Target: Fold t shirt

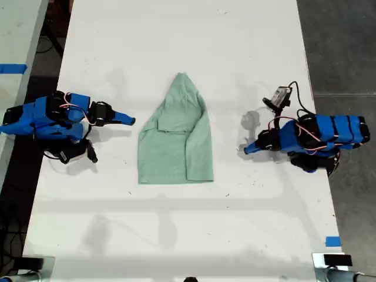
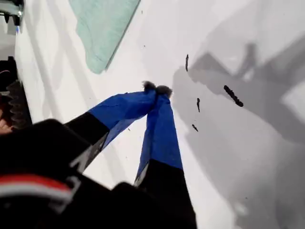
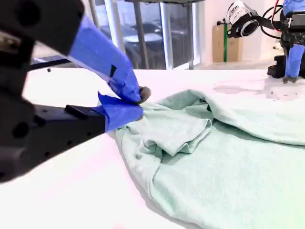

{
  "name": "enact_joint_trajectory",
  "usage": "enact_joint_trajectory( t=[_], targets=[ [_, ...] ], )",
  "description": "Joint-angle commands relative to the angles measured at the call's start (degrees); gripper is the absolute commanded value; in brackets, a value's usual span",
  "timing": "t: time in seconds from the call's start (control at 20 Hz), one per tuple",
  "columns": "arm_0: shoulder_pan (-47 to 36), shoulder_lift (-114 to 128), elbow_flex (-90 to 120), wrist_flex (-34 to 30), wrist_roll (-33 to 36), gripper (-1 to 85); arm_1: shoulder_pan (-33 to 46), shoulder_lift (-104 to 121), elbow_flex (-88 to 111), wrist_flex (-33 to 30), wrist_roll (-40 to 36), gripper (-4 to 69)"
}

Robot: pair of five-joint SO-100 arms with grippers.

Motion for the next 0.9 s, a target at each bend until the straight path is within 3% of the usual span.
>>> enact_joint_trajectory(
  t=[0.0,0.85],
  targets=[
    [0.7,0.44,0.09,0.0,-0.09,-0.2,0.26,0.88,3.25,-1.05,0.26,-1.1],
    [0.7,0.44,0.09,0.0,-0.09,-0.2,2.2,0.88,3.25,-0.18,1.67,-1.1]
  ],
)
